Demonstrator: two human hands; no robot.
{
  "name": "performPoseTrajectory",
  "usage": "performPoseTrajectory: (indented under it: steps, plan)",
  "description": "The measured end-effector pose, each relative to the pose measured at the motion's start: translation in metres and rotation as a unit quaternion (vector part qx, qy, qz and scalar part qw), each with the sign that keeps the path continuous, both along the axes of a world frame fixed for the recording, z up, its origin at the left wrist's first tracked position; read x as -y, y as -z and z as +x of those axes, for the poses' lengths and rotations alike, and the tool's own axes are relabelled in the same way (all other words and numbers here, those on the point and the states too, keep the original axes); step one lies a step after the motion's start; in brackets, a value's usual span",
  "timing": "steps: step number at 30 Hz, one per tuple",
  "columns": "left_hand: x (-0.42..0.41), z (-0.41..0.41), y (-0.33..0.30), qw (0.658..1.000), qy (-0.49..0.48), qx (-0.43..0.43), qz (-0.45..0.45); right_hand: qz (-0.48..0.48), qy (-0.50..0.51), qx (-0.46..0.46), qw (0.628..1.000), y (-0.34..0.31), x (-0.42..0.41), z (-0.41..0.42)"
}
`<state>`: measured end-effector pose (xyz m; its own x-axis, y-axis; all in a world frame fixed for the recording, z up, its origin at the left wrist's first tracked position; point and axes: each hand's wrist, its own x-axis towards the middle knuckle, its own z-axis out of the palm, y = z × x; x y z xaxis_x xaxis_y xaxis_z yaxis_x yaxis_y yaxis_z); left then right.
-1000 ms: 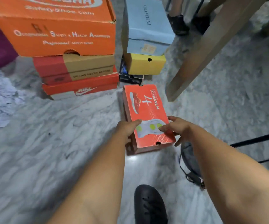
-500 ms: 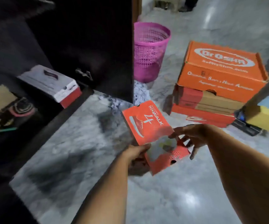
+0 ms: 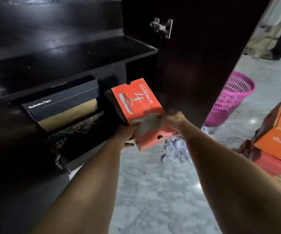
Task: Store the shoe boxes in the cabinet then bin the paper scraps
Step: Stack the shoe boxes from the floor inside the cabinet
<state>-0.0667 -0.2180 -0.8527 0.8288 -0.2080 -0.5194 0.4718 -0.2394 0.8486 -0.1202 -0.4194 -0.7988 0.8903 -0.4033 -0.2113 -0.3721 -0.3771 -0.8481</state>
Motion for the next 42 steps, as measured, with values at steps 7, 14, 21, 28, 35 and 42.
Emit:
performPoseTrajectory:
  steps: [7,14,21,28,35,42]
  plan:
    - [0.011,0.074,-0.004,0.997,-0.077,0.02,0.007,0.006,-0.012,0.024,1.0,0.021,0.005,0.097]
    - [0.031,0.13,0.043,0.969,-0.181,0.155,0.058,0.08,-0.006,0.133,0.988,0.099,0.01,0.178]
    - [0.032,0.179,0.054,0.954,-0.204,0.197,0.097,0.126,-0.039,0.204,0.97,0.138,-0.014,0.221]
    - [0.028,0.194,0.043,0.966,-0.172,0.163,0.1,0.156,-0.077,0.192,0.966,0.162,-0.012,0.269]
    - [0.021,0.168,0.025,0.96,-0.273,-0.011,0.062,-0.008,-0.041,0.17,0.984,0.101,-0.017,0.212]
    - [0.041,0.069,0.07,0.975,-0.058,0.002,0.215,-0.161,-0.084,0.124,0.975,0.105,0.005,0.097]
